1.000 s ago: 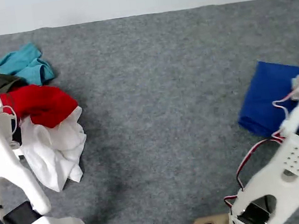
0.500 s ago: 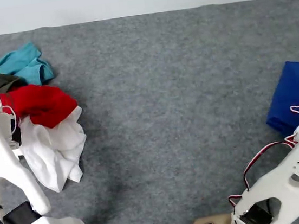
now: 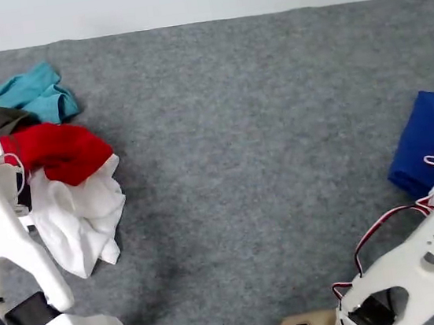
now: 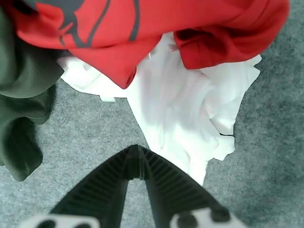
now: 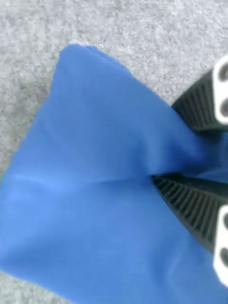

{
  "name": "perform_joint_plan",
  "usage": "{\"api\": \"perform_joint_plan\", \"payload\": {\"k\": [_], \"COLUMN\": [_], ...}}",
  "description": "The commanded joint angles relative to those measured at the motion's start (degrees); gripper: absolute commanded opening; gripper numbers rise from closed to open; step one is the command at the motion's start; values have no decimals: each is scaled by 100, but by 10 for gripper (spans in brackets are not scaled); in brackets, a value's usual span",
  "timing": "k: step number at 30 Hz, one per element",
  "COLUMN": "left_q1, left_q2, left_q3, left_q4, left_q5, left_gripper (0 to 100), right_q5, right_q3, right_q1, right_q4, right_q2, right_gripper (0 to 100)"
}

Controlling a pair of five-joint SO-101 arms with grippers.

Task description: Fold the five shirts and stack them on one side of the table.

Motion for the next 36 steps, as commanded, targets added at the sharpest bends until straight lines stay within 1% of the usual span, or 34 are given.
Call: {"api": "perform_joint_plan", "payload": {"k": [1,4,8,13,16,22,25,27,29,31,35,36], "left_q1": [35,35,35,44,44,44,149,299,501,738,993,1020], "left_q2": [-325,-325,-325,-510,-738,-1064,-1204,-1389,-1635,-1811,-1952,-1943], "left_q3": [-180,-180,-180,-189,-189,-180,-180,-180,-180,-180,-207,-207], "left_q4": [158,158,158,158,141,149,158,158,158,149,149,149], "left_q5": [44,44,44,44,44,35,35,35,18,18,18,18], "left_gripper": [3,3,3,3,3,3,3,3,3,3,3,3], "right_q5": [-484,-712,-712,-721,-730,-774,-1240,-1600,-1987,-2215,-2242,-2242], "right_q3": [-229,-229,-229,-229,-220,-220,-220,-176,-62,53,413,536], "right_q1": [119,110,-22,-295,-541,-1218,-1596,-1780,-1859,-2053,-2536,-2659], "right_q4": [180,356,593,1200,1771,3257,3925,4031,4031,4022,4031,4031], "right_q2": [-418,-690,-963,-1341,-1587,-2035,-2229,-2325,-2457,-2589,-2941,-3073], "right_gripper": [217,262,264,264,263,262,262,261,227,158,12,7]}}
